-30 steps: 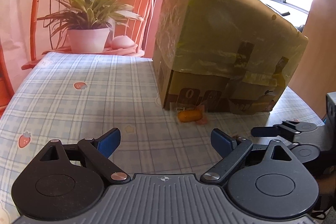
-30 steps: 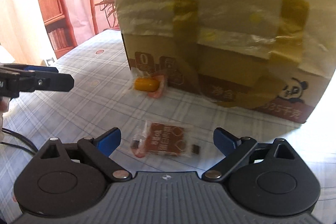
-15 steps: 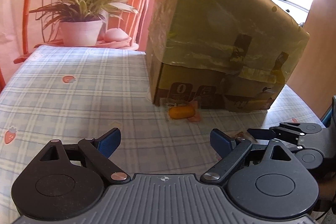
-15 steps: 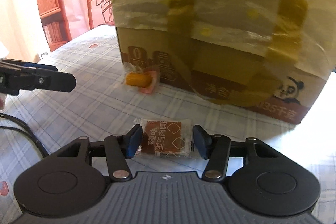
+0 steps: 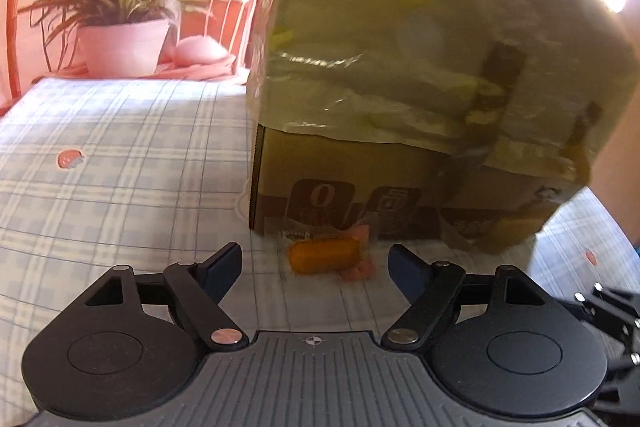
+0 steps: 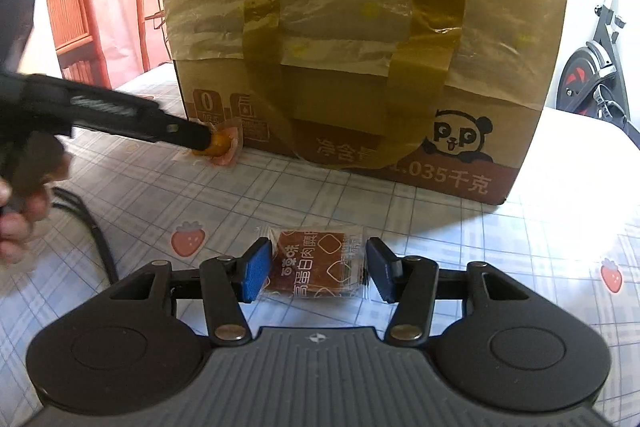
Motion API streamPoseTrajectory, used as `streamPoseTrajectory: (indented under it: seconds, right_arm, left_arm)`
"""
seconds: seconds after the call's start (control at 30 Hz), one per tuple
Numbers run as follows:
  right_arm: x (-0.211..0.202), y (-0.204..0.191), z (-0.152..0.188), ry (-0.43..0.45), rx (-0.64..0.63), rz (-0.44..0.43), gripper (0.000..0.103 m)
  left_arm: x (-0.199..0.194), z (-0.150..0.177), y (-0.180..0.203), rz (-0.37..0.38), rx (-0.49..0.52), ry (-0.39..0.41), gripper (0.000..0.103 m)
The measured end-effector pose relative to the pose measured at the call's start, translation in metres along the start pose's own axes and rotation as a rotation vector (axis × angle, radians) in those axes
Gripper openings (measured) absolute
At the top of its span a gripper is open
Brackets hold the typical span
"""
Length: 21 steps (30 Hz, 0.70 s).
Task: Organize snacks
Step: 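Grasp the brown square jerky packet with the right gripper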
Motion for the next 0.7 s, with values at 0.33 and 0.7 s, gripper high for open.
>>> streamPoseTrajectory:
  seconds: [0.33,0.7]
  right_arm:
    - [-0.001,0.003,0.001,0.008,0.016,-0.014,0.055]
    - [-0.002,0.004,0.002,0.009,0.029,-0.021,0.055]
  left_arm:
    - [0.016,-0.003,0.005,-0.017,0.036,-0.002,0.081]
    - [-0.007,0.019,0.011,0.01,0.068,0.015,0.058]
Point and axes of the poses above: each gripper's, at about its wrist camera, not at the fingertips, and x roughly the way its jaws point, y to its right, z to its underside, the point moved 1 cm from there along x, roughly the way its jaws point, and after that the axes turned 12 degrees about z, right-handed, at the moved point
